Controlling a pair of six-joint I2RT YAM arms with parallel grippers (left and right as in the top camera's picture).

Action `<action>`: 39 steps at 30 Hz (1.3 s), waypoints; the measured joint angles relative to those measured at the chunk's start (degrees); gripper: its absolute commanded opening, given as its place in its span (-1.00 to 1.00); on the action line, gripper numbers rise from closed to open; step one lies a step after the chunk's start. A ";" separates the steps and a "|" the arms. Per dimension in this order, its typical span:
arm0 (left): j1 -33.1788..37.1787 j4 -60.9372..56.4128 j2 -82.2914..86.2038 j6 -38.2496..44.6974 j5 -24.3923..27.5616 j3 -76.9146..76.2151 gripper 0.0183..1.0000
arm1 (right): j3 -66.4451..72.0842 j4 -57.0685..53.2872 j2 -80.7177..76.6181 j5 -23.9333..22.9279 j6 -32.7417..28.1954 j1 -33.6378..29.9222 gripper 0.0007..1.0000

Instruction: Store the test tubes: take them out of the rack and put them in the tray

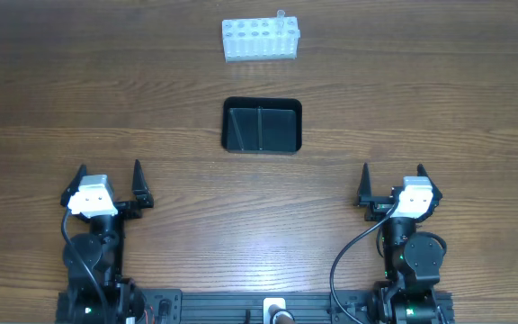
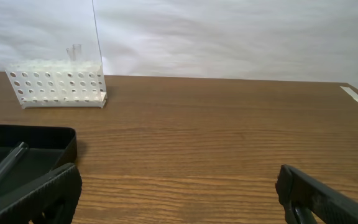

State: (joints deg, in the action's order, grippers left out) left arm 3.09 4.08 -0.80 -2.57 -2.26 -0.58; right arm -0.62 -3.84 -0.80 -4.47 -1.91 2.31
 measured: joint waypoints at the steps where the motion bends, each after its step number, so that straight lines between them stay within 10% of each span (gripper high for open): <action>1: 0.00 0.00 0.00 0.00 0.00 0.00 1.00 | 0.00 0.00 0.00 0.00 -0.04 0.00 0.98; 28: 0.00 0.00 0.00 0.00 0.00 0.00 1.00 | -0.17 -0.61 0.00 0.04 -0.02 0.00 0.99; 39: 0.00 0.02 0.02 0.00 0.09 0.00 1.00 | -20.98 -20.46 -6.08 0.22 0.00 0.04 0.98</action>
State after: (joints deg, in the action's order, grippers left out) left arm 3.09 4.10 -0.78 -2.57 -2.17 -0.58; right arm -21.61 -24.29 -6.87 -4.25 -1.91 2.35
